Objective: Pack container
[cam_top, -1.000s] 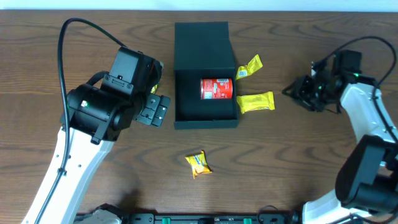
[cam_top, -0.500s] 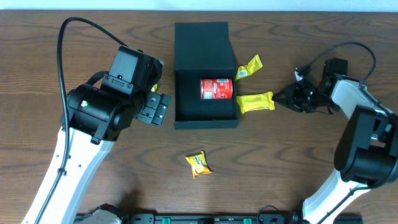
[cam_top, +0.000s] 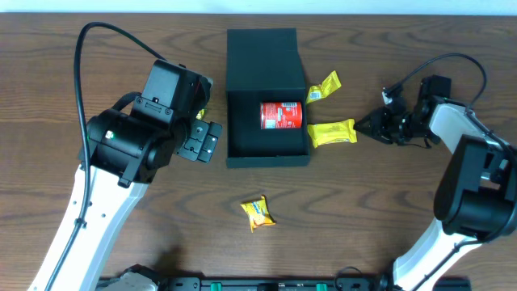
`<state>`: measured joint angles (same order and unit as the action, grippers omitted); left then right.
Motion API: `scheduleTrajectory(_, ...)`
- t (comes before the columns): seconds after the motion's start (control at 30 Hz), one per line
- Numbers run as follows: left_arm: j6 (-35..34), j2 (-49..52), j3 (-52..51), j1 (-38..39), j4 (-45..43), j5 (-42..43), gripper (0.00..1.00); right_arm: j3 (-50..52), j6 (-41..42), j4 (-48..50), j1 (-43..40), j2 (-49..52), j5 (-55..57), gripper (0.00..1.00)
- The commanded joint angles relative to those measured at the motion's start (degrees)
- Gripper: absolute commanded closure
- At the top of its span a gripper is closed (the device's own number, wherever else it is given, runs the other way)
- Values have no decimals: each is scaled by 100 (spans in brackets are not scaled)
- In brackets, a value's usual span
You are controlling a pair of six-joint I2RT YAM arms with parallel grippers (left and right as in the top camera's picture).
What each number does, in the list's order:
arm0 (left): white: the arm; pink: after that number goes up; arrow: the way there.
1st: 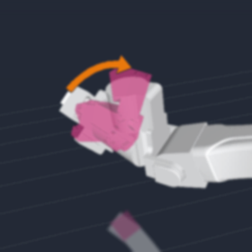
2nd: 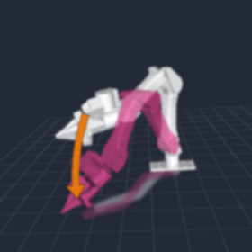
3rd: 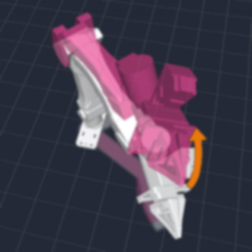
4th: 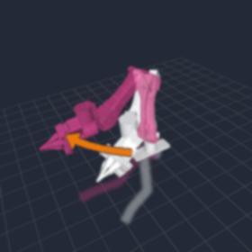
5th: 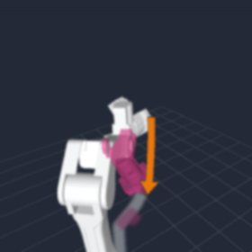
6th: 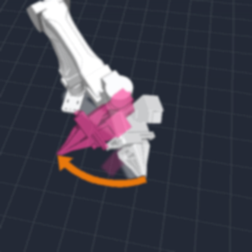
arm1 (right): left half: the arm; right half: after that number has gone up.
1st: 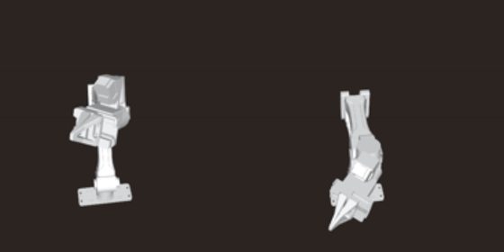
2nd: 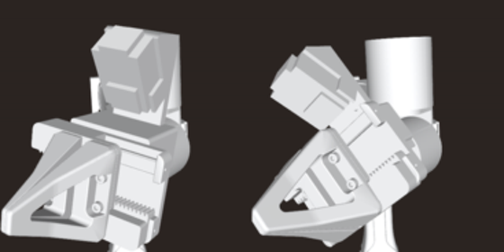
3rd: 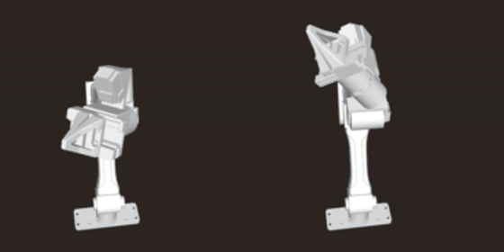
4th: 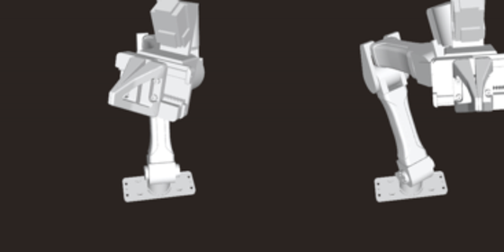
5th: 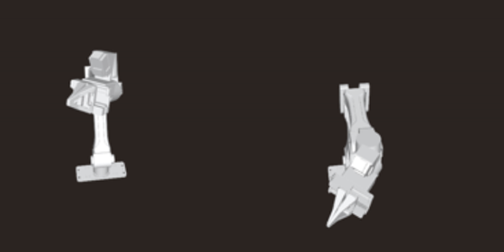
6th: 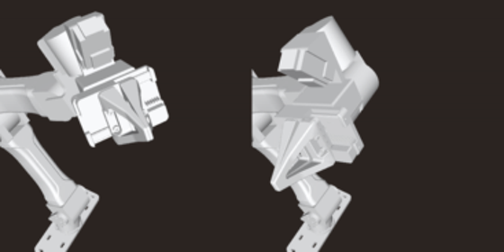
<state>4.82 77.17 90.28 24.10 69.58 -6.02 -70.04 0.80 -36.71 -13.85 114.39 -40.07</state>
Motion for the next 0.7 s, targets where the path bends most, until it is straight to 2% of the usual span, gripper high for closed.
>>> scheduleTrajectory(0.0,76,35,61,-13,-2,-57,5,31,-131,46,44,114,-44,74)
scheduleTrajectory(0.67,74,35,61,-13,-83,-55,4,55,-120,227,50,114,15,73)
